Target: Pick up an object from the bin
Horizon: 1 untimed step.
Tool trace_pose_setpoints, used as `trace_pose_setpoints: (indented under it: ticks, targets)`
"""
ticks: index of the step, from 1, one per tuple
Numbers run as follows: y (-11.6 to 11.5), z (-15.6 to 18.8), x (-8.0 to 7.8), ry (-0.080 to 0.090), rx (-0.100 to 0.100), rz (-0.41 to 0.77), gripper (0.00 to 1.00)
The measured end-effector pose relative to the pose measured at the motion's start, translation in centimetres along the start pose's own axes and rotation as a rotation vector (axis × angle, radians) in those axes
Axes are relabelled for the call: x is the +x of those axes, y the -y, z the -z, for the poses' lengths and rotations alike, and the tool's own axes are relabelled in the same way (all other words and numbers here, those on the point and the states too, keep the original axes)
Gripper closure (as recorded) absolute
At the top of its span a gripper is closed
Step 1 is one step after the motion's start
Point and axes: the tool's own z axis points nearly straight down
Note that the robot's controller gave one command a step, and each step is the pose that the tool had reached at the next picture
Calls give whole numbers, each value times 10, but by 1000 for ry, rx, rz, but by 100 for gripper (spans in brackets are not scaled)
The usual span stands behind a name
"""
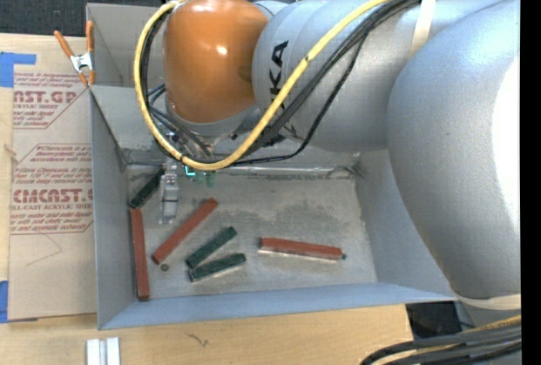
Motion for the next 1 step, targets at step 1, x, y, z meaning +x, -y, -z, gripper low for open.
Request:
trace_pose_setpoints:
  ticks: [1]
  targets:
    - [29, -137, -4, 2, 1, 78, 0]
